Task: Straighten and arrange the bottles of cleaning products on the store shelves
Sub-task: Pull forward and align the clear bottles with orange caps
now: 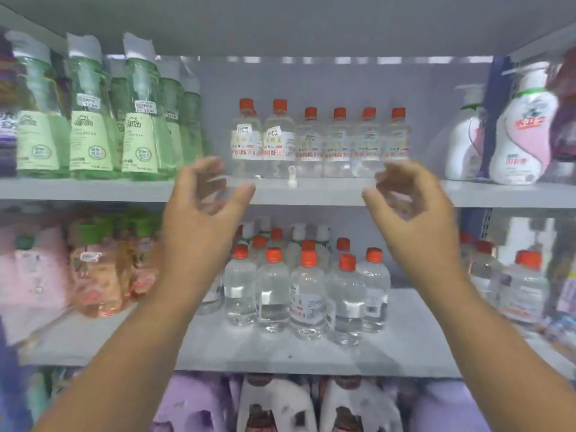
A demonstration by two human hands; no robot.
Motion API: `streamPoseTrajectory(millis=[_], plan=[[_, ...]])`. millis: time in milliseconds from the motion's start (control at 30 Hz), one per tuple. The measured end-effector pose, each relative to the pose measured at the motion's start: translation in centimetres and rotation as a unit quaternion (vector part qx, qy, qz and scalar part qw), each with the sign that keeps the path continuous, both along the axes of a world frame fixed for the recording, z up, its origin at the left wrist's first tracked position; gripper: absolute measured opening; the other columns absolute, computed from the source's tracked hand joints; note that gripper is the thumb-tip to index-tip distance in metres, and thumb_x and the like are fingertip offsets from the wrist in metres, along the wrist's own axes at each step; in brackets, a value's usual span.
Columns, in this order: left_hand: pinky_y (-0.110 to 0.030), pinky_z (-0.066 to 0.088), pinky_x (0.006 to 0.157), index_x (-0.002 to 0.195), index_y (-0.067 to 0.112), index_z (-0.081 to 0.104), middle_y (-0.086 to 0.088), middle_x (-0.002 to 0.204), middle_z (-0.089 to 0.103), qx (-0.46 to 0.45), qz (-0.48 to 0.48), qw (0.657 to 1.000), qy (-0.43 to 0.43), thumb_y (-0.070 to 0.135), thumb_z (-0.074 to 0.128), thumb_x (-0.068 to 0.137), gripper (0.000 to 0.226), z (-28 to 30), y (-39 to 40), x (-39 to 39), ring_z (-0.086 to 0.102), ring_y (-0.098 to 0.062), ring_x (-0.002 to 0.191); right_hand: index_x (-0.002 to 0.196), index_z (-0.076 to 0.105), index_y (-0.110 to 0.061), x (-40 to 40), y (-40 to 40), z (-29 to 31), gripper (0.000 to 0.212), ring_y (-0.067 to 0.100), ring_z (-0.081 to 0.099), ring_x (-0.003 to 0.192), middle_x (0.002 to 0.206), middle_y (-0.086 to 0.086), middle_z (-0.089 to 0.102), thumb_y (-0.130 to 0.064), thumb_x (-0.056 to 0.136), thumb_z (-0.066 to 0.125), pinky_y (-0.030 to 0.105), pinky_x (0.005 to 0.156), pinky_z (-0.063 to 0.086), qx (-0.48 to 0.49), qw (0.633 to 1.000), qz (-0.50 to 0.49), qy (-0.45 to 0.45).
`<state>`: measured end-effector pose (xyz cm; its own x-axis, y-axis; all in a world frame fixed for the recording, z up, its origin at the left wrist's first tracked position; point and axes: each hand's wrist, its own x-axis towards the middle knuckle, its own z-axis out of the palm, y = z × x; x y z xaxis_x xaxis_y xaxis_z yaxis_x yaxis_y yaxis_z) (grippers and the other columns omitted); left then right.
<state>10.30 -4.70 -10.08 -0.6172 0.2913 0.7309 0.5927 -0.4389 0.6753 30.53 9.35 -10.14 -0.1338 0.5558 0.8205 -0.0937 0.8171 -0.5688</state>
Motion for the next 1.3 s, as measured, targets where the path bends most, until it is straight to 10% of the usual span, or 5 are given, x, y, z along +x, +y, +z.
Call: streamPoseTrajectory(millis=[133,367,767,1300], plan=[[-0.019,0.055,0.083,0.117,0.027,0.06,0.016,0.118,0.061,-0.035,0.012,0.995,-0.089,0.023,0.076,0.091,0.031,-9.5,2.7,4.0,0.064,-0.003,0.108,0.125,0.06,-0.027,1.4,1.9,-10.0,0.042,0.009,0.063,0.111,0.126,-0.009,0.06,-0.032,0.088,0.079,0.041,0.099,0.055,-0.148,0.986,-0.027,-0.065],[-0.03,0.049,0.097,0.146,0.027,0.047,0.006,0.139,0.056,-0.292,0.014,0.951,-0.095,0.043,0.08,0.085,0.072,-18.7,8.9,5.2,0.06,-0.012,0.114,0.139,0.05,-0.022,-0.9,3.8,-19.3,0.074,0.013,0.057,0.118,0.13,-0.006,0.05,-0.049,0.078,0.084,0.026,0.097,0.047,-0.243,0.945,-0.026,-0.219],[-0.034,0.053,0.089,0.136,0.019,0.052,0.012,0.115,0.042,-0.285,0.109,0.951,-0.055,0.044,0.084,0.079,0.07,-21.2,12.1,5.2,0.059,-0.016,0.106,0.127,0.055,-0.028,-3.1,5.5,-20.9,0.064,0.011,0.061,0.104,0.115,-0.013,0.049,-0.047,0.074,0.085,0.018,0.078,0.048,-0.239,0.95,-0.082,-0.184],[-0.027,0.046,0.078,0.128,0.032,0.047,0.023,0.1,0.06,-0.357,0.007,0.929,-0.101,0.045,0.089,0.072,0.071,-17.2,8.4,7.3,0.059,-0.006,0.088,0.104,0.067,-0.029,5.4,4.9,-17.4,0.04,0.005,0.072,0.088,0.096,-0.01,0.076,-0.035,0.071,0.09,0.029,0.08,0.059,-0.275,0.939,-0.003,-0.207]])
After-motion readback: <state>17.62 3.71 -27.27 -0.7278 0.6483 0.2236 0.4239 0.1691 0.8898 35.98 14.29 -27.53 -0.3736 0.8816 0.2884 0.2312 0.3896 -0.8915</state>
